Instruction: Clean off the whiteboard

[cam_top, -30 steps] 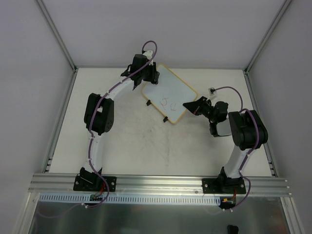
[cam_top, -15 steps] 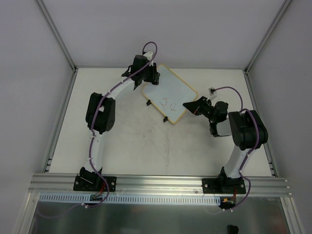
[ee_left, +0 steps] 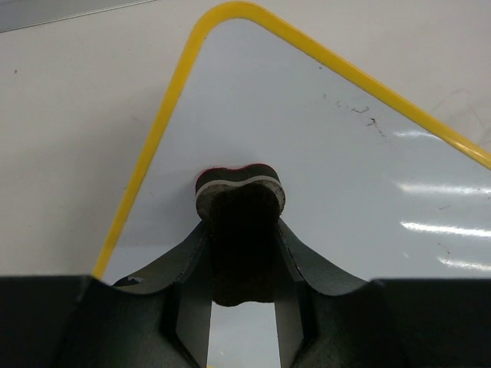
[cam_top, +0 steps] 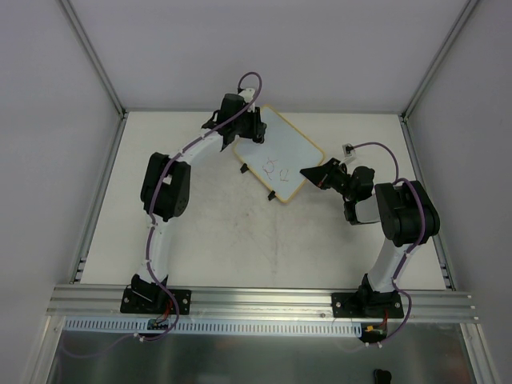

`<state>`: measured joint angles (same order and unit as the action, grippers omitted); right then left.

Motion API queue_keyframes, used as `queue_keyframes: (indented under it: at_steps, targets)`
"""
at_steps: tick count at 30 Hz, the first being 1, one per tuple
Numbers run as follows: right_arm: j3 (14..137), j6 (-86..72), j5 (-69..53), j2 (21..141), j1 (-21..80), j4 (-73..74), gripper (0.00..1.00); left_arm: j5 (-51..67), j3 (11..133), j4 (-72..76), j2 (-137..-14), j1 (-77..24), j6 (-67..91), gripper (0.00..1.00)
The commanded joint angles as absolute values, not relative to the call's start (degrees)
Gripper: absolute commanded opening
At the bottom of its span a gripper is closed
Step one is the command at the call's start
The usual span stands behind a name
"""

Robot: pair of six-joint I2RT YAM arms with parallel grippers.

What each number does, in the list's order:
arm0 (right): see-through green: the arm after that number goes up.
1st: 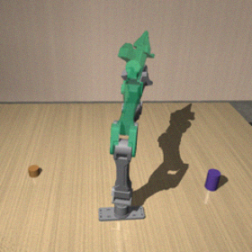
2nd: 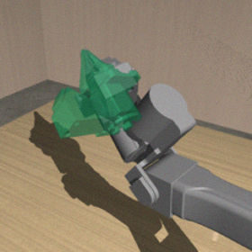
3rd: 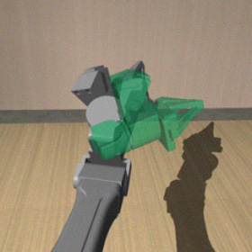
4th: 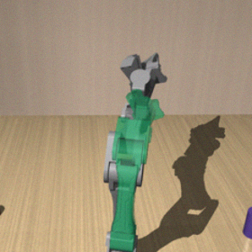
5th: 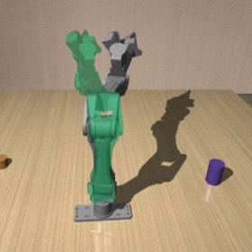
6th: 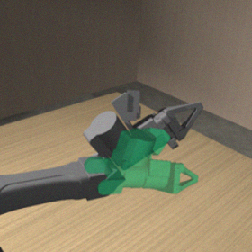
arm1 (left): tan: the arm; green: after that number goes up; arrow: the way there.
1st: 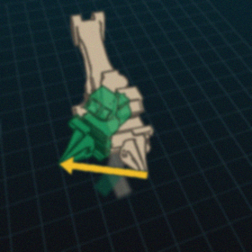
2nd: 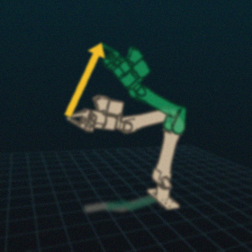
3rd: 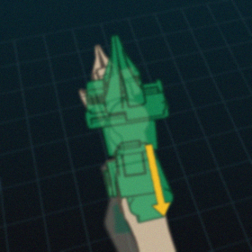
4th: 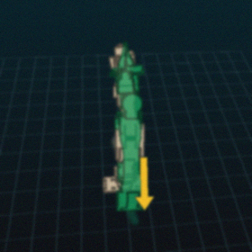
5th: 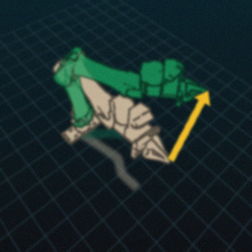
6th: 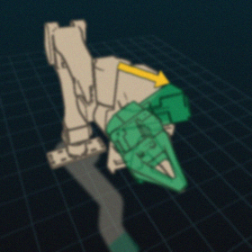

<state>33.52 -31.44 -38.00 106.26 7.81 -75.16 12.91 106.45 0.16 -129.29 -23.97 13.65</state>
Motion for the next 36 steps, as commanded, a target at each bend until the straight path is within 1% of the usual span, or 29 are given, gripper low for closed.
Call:
queue_keyframes:
  at_steps: [1, 9, 15, 17, 21, 27, 32, 36]
  targets:
    - [34.45, -28.13, -40.34, 106.0, 9.05, -87.71, 0.0, 17.76, 105.73, -2.55, -128.58, -30.58, 12.48, 0.0]
    - [34.54, -28.21, -40.34, 106.0, 9.05, -87.71, 0.0, 17.32, 103.63, -2.29, -126.74, -35.77, 11.78, 0.0]
    - [34.54, -28.21, -40.34, 106.0, 9.05, -87.71, 0.0, 14.6, 98.62, -1.15, -124.11, -39.55, 11.16, 0.0]
    - [34.54, -28.21, -40.34, 106.0, 9.05, -87.71, 0.0, 14.07, 95.98, 1.3, -123.66, -40.6, 11.08, 0.0]
    - [34.54, -28.13, -40.25, 105.91, 9.05, -87.71, 0.0, 14.32, 94.57, 2.37, -124.1, -41.22, 10.99, 0.0]
    - [34.45, -28.04, -40.34, 105.91, 9.05, -87.71, 0.0, 11.26, 91.85, 2.99, -122.79, -40.78, 12.39, 0.0]
    - [34.28, -28.04, -40.17, 105.82, 9.05, -87.71, 0.0, 13.18, 87.02, 3.96, -120.5, -35.78, 15.03, 0.0]
    - [34.37, -28.04, -40.25, 105.82, 9.05, -87.8, 0.0, 11.35, 83.94, 4.31, -118.31, -33.14, 13.54, 0.0]
